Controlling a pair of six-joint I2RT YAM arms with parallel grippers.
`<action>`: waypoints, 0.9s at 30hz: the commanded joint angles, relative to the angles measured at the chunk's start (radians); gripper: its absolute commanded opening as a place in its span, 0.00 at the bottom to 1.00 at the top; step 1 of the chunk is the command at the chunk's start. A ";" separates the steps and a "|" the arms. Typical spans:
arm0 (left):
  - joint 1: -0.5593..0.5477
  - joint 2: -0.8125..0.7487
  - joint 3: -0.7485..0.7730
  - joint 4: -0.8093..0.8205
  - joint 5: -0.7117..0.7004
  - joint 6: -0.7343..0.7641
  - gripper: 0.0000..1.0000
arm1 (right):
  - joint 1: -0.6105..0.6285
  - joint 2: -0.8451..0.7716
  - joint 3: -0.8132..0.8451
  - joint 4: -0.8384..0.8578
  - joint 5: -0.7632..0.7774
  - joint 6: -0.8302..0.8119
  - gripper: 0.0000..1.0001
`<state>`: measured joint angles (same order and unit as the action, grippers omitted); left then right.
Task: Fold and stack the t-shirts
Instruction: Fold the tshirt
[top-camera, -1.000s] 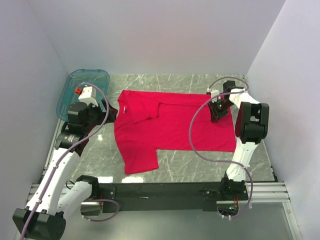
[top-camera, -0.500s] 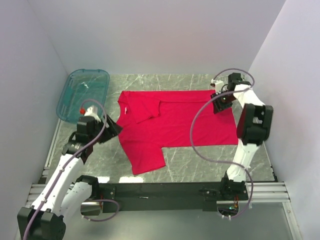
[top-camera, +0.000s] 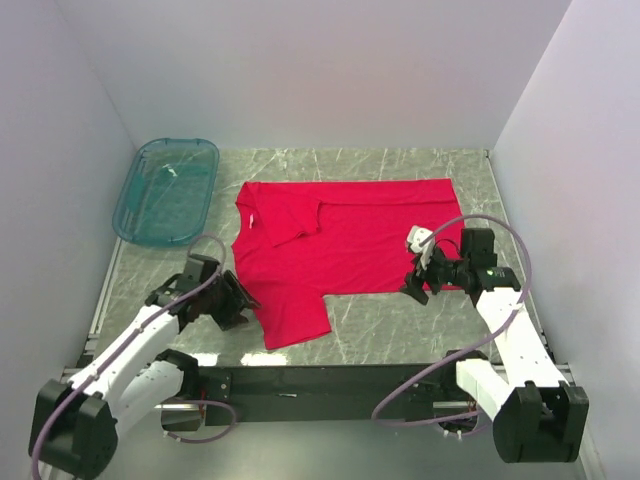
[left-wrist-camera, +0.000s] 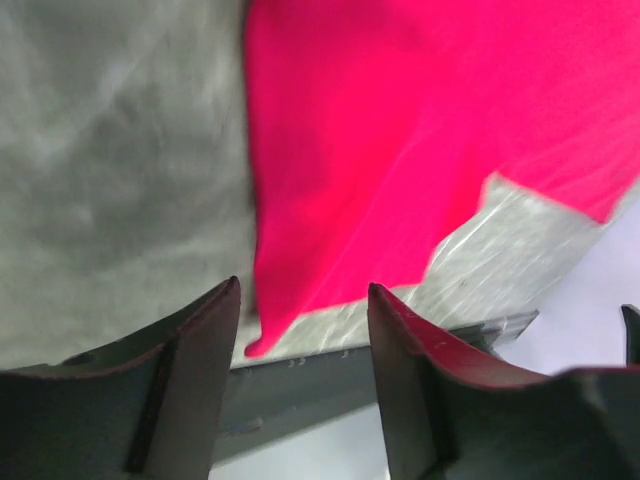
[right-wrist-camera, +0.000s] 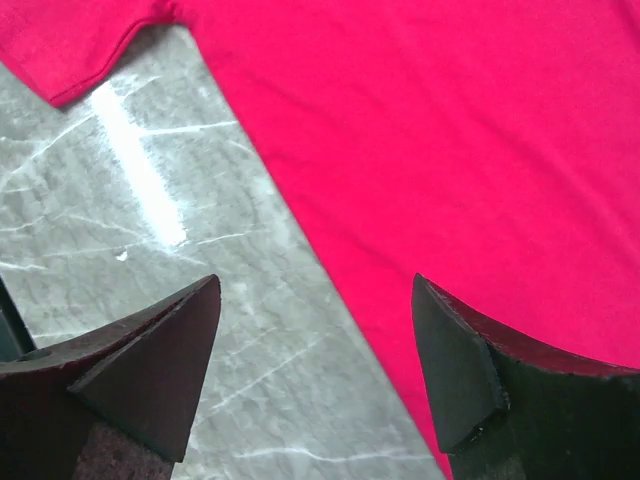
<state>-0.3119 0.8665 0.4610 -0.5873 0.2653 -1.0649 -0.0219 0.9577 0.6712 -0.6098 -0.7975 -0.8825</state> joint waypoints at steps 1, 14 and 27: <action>-0.102 0.043 -0.021 -0.037 -0.026 -0.140 0.57 | 0.004 -0.019 -0.015 0.107 -0.054 -0.009 0.83; -0.374 0.094 -0.081 0.073 -0.050 -0.330 0.40 | 0.000 -0.014 -0.007 0.111 -0.029 0.037 0.82; -0.389 0.105 0.005 0.015 -0.136 -0.238 0.01 | -0.023 -0.019 0.045 0.001 0.041 -0.033 0.82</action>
<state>-0.6956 1.0073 0.4038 -0.5545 0.1741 -1.3399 -0.0364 0.9436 0.6506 -0.5522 -0.7979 -0.8642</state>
